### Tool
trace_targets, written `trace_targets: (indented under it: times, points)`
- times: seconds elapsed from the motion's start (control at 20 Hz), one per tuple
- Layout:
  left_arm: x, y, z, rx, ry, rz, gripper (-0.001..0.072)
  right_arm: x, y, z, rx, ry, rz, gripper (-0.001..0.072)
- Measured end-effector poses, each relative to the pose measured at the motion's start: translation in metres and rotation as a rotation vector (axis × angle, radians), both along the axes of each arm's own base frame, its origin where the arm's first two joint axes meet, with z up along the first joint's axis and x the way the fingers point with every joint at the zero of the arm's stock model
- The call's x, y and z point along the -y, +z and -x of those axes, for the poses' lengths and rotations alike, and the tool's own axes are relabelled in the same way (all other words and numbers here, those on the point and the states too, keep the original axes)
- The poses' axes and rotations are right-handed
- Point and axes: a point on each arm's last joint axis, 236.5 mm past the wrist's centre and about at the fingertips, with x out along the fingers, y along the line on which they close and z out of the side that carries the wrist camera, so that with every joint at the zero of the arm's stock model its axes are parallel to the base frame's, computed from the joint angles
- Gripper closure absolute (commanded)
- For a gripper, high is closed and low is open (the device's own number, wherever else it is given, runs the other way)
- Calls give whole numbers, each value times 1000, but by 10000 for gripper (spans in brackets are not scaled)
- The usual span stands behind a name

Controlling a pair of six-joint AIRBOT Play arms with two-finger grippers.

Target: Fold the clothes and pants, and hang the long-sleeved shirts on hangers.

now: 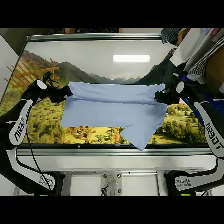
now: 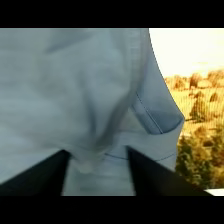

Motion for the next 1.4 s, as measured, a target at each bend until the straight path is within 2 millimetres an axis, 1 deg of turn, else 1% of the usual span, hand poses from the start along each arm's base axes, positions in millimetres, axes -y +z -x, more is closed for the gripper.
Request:
trace_targets:
  times: [0.05, 0.1, 0.2, 0.25, 0.3, 0.35, 0.4, 0.45, 0.5, 0.6, 0.7, 0.8, 0.85, 0.95, 1.15, 1.2, 1.25, 1.35, 1.4]
  points:
    - [-1, 6, 0, 10, 0, 0, 98, 0, 4, 0, 4, 2, -1, 66]
    - [-2, 18, -2, 32, 6, 1, 99, 1, 13, -1, 19, 1, -4, 66]
    - [-12, 49, -2, 80, 18, -4, 99, 8, 44, -5, 70, -6, -2, 66]
    - [-19, 65, 1, 97, 20, -15, 99, 15, 63, -4, 97, -7, 5, 66]
    - [-26, 79, 10, 102, 17, -29, 98, 22, 80, 4, 106, -7, 11, 66]
    - [-31, 88, 22, 92, 9, -47, 98, 28, 91, 15, 103, -10, 14, 66]
    - [-36, 93, 38, 73, 1, -65, 98, 35, 98, 32, 79, -15, 14, 66]
    - [-39, 94, 54, 51, -4, -79, 99, 39, 98, 51, 46, -24, 10, 66]
    - [-40, 91, 73, 21, -10, -88, 98, 41, 93, 72, 9, -38, 3, 66]
    - [-37, 79, 108, -36, -15, -86, 98, 33, 73, 112, -72, -79, -48, 66]
    - [-30, 65, 137, -83, -11, -65, 99, 14, 46, 147, -143, -119, -134, 67]
    - [-21, 54, 159, -113, -1, -33, 99, -10, 21, 169, -184, -163, -240, 67]
    - [-16, 49, 168, -121, 6, -14, 98, -22, 10, 177, -194, -186, -286, 67]
    - [-10, 43, 180, -134, 16, 9, 98, -40, -6, 187, -199, -208, -340, 68]
    - [-4, 33, 193, -155, 28, 32, 98, -71, -25, 195, -195, -187, -373, 69]
    - [-3, 31, 195, -161, 30, 37, 99, -79, -27, 194, -191, -177, -377, 84]
    - [-2, 28, 197, -170, 32, 41, 99, -85, -30, 195, -190, -163, -377, 249]
    - [-1, 23, 199, -187, 34, 47, 98, -93, -34, 195, -185, -144, -372, 650]
    - [-1, 21, 200, -194, 42, 51, 98, -95, -37, 197, -187, -129, -364, 692]
